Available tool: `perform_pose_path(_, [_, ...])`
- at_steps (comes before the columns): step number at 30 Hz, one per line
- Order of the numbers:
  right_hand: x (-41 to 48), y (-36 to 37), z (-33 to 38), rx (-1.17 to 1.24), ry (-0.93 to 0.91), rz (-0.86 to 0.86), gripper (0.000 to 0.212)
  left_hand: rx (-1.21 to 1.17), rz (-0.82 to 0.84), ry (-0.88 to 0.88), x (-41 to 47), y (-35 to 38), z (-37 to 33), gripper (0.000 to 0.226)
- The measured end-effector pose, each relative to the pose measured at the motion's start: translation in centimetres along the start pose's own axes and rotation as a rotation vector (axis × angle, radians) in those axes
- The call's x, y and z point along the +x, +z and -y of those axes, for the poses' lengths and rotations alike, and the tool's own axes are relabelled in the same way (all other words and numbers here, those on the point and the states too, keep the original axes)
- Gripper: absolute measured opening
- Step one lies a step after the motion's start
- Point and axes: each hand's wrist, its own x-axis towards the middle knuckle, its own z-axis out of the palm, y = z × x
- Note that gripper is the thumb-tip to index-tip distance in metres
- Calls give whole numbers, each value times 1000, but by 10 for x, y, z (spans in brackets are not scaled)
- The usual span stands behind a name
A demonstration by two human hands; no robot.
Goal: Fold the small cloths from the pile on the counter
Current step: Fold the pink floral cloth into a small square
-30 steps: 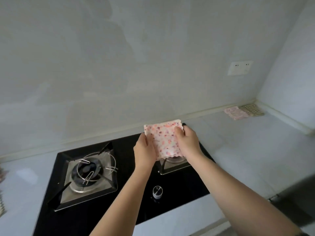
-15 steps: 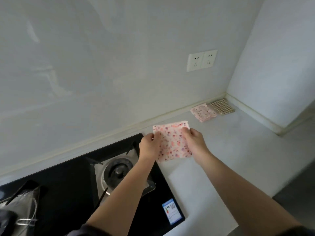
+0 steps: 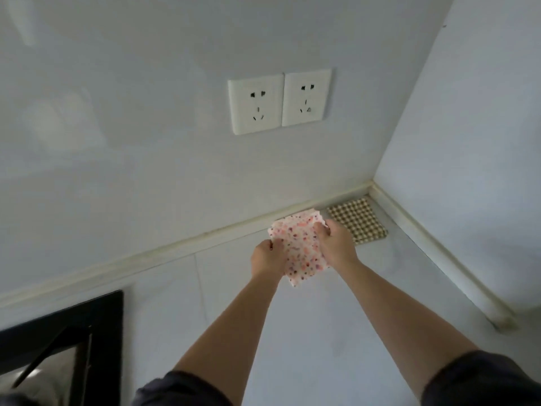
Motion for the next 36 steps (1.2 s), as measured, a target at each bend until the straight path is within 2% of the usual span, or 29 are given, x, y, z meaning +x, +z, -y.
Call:
perform_pose_path(6, [71, 22, -36, -168, -153, -7, 32, 230, -162, -9, 67, 41, -7, 35])
perform_pose_path(8, [79, 33, -47, -315, -166, 47, 31, 306, -237, -36, 73, 48, -7, 34])
perform_pose_path(10, [80, 37, -49, -350, -165, 32, 27, 336, -301, -25, 74, 51, -10, 28])
perform_pose_path(12, [75, 34, -48, -306, -282, -93, 23, 417, -379, 127, 72, 51, -8, 20])
perform_pose_path(14, [70, 29, -52, -357, -505, -238, 26, 634, -454, 490, 67, 47, 1, 15])
perform_pose_path(16, [63, 28, -59, -431, -709, -191, 34, 892, -387, 741, 62, 45, 15, 31])
perform_pose_path(18, [59, 33, -66, -553, -791, -53, 42, 1115, -181, 634, 60, 42, 25, 53])
perform_pose_path(20, [58, 37, -68, -649, -709, 70, 50, 1207, -65, 480, 63, 39, 34, 67])
perform_pose_path(24, [53, 33, -58, -707, -551, 185, 57, 1190, -23, 402, 60, 35, 35, 60])
perform_pose_path(27, [23, 23, -41, -632, -457, 143, 57, 1132, -33, 341, 25, 9, 37, 63])
perform_pose_path(33, [-126, 27, 50, -427, -471, 234, 54, 946, -90, 527, -101, -120, 86, 53])
perform_pose_path(36, [-203, 37, 90, -285, -438, 260, 52, 807, -164, 587, -166, -185, 112, 57])
